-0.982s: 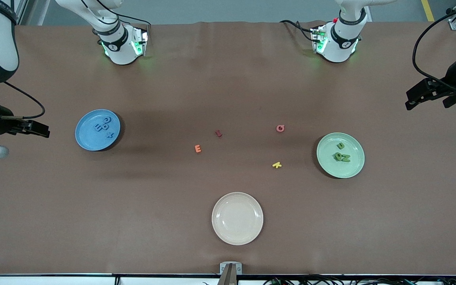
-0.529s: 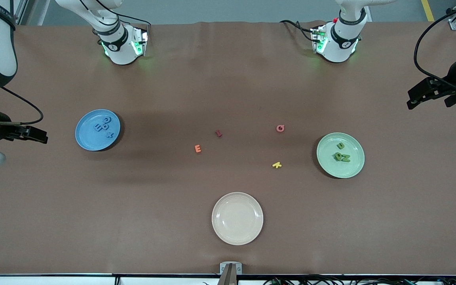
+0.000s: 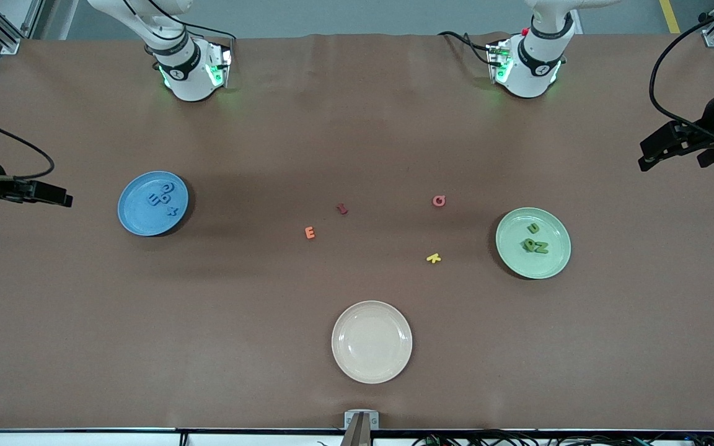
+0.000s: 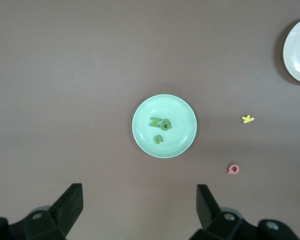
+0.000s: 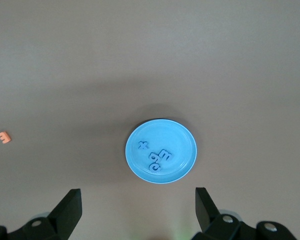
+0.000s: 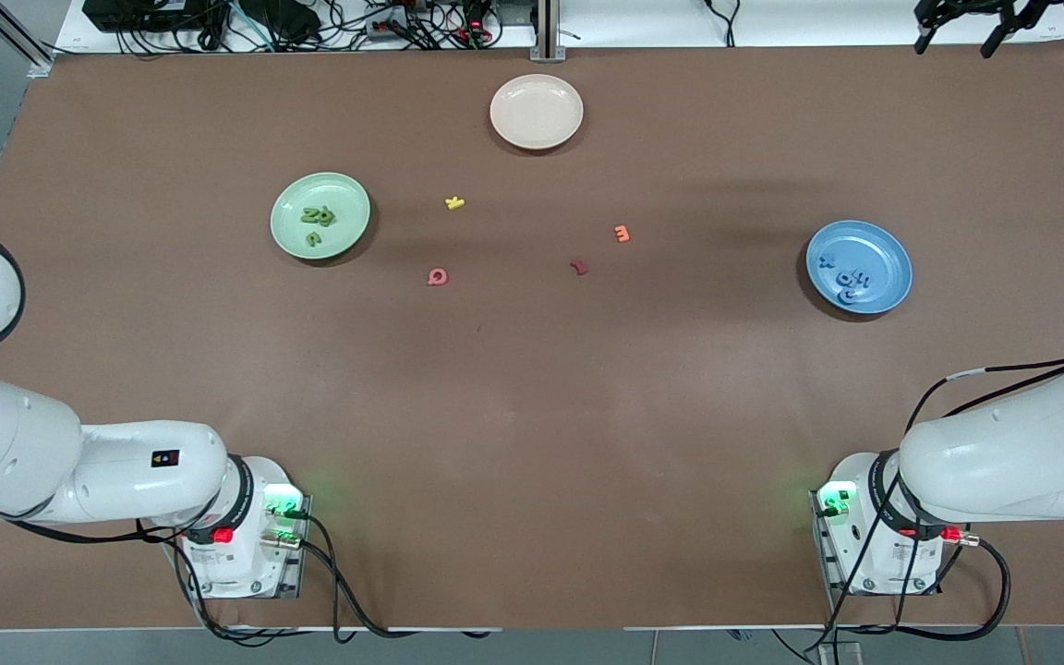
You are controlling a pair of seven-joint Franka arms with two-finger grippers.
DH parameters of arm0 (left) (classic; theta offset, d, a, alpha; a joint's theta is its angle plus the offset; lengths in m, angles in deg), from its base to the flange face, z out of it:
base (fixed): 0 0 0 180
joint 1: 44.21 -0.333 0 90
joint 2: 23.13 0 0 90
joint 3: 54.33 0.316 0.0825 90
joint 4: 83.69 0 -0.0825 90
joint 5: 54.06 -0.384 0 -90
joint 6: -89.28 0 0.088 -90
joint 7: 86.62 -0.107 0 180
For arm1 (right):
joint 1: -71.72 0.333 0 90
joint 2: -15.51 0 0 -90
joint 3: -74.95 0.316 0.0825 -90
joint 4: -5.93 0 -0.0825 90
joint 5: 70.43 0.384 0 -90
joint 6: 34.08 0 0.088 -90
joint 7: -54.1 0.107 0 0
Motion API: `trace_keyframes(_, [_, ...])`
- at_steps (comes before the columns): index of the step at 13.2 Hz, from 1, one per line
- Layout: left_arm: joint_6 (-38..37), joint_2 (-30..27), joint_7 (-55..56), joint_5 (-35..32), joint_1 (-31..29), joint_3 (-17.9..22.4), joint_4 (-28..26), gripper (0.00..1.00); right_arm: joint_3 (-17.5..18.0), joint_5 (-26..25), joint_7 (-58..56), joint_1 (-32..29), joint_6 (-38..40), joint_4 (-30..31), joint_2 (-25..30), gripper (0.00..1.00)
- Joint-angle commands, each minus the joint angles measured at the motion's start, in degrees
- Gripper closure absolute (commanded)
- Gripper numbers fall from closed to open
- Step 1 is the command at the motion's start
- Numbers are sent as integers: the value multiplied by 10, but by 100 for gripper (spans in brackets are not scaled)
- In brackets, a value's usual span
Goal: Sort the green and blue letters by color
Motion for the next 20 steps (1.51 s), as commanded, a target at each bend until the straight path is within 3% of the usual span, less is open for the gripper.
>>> trace_keyframes(1, [-7,-8,1,-2,-2,-1,0,0,6,6,-15,-8,3,26,43,0])
trace_keyframes(4, [-7,-8,1,-2,-2,-2,0,0,3,-10,-6,31,-2,52,82,0])
trace_keyframes(12, [-7,-9,2,-2,-2,-1,0,0,4,-13,6,29,-17,117,151,0])
trace_keyframes(20, [-19,-9,0,-16,-1,-6,1,0,5,-11,6,21,-18,137,175,0])
